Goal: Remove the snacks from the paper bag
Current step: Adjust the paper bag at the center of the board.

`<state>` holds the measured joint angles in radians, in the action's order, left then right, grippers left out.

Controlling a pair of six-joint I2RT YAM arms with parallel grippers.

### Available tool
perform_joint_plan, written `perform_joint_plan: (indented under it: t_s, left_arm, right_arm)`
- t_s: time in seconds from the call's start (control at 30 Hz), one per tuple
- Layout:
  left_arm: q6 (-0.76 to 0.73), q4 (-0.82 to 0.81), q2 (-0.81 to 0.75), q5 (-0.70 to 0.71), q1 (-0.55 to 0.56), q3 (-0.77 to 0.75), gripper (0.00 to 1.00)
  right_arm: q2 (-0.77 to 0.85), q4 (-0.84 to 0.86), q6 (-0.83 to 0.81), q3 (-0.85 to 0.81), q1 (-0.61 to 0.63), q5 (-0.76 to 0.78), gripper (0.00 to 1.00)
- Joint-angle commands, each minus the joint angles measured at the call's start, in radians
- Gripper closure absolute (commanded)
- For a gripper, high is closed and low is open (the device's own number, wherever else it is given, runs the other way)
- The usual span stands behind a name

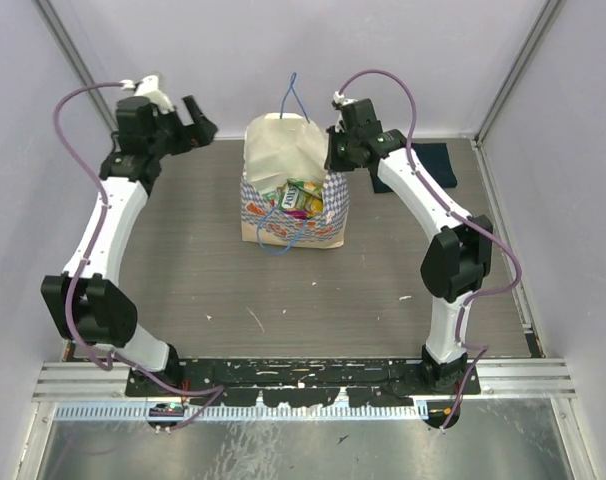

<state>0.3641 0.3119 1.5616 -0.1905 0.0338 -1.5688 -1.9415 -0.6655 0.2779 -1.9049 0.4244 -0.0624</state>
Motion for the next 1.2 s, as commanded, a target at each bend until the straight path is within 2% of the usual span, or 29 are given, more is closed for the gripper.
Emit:
perform_joint_plan:
  t_s: [0.0,0.2,0.33,0.43,0.73,0.9,0.93,1.0,1.1,1.17]
  left_arm:
    - [-0.092,0.012,-0.099,0.067,0.236,-0.06,0.02]
    - [-0.13,0.155,0.049,0.08,0.292,-0.193,0.02]
    - [-0.281,0.238,0.129,0.402,0.392,-0.259,0.02]
    - [-0.309,0.221,0.137,0.483,0.408,-0.234,0.02]
    - [-0.291,0.275,0.193,0.491,0.407,-0.209,0.02]
    - [-0.247,0.218,0.182,0.469,0.379,-0.141,0.0]
    - [-0.235,0.216,0.185,0.455,0.366,-0.147,0.04]
    - [-0.222,0.234,0.199,0.425,0.342,-0.189,0.22]
    - [-0.222,0.282,0.228,0.399,0.318,-0.265,0.6]
    - [-0.228,0.302,0.25,0.378,0.306,-0.307,0.78]
  right_arm:
    - [0.112,0.037,-0.022,0.006,0.009,-0.026,0.91]
    - [0.146,0.016,-0.035,0.035,0.009,0.009,0.89]
    - [0.161,0.007,-0.018,0.051,0.009,0.035,0.88]
    - [0.168,0.007,-0.01,0.066,0.009,0.035,0.88]
    - [0.136,-0.013,-0.004,0.06,0.008,0.086,0.88]
    - [0.106,-0.044,-0.018,0.018,0.008,0.103,0.91]
    - [0.101,-0.051,-0.02,0.001,0.008,0.106,0.93]
    - [0.089,-0.069,-0.022,-0.037,0.009,0.108,0.95]
    - [0.071,-0.083,-0.022,-0.102,0.009,0.11,0.97]
    - [0.048,-0.087,-0.028,-0.156,0.009,0.112,0.99]
